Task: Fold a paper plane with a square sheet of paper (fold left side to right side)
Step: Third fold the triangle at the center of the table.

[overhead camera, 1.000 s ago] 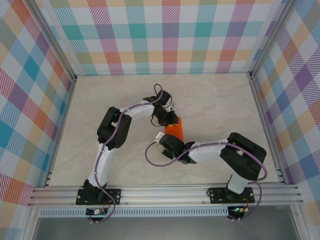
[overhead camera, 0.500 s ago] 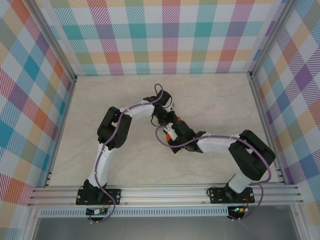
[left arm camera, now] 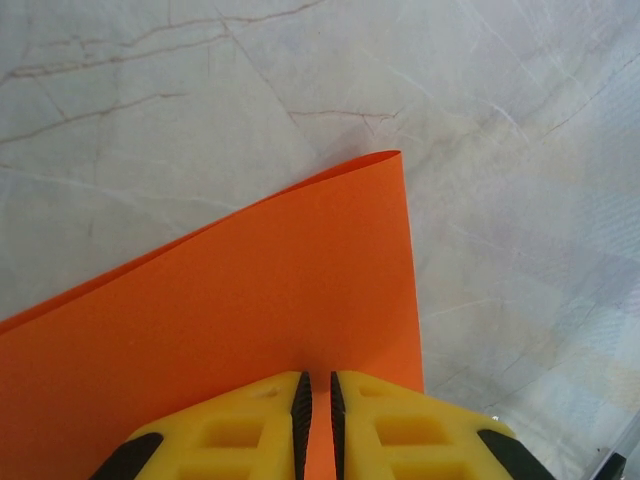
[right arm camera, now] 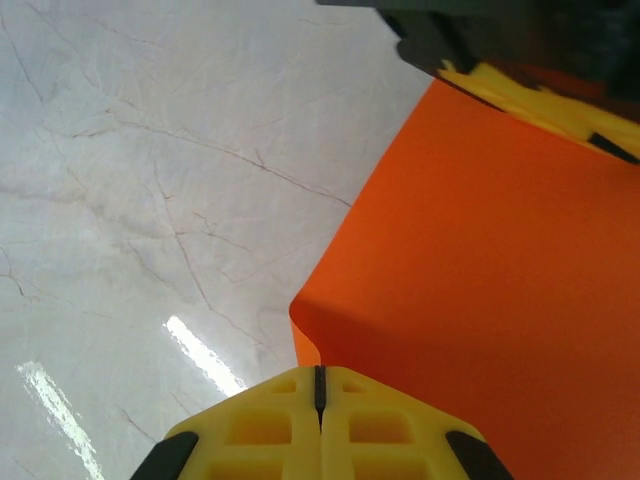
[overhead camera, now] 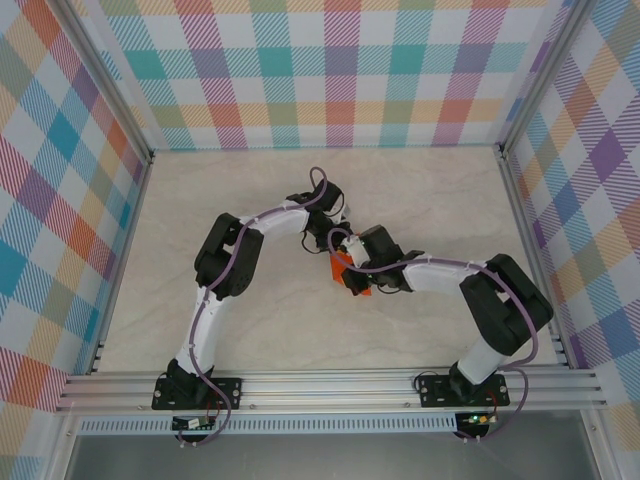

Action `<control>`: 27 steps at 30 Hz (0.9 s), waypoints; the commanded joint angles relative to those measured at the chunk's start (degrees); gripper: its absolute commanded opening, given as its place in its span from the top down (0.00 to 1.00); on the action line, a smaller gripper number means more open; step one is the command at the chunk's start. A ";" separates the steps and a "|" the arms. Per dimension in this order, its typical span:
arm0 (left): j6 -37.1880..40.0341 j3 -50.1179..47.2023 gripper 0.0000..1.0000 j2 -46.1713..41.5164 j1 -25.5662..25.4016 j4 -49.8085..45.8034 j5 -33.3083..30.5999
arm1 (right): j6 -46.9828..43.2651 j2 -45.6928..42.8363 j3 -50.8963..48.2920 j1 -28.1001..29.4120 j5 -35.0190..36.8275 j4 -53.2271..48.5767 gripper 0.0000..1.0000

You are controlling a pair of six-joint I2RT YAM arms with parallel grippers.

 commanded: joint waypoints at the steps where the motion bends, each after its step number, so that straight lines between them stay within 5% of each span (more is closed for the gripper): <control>1: 1.08 0.39 0.83 2.64 -0.46 -4.27 -2.14 | 1.93 1.25 1.09 -1.44 -4.46 -0.25 1.00; 27: 1.04 5.90 0.76 0.53 -1.50 -3.19 4.20 | 4.72 1.78 -0.08 -3.53 -10.35 1.79 1.00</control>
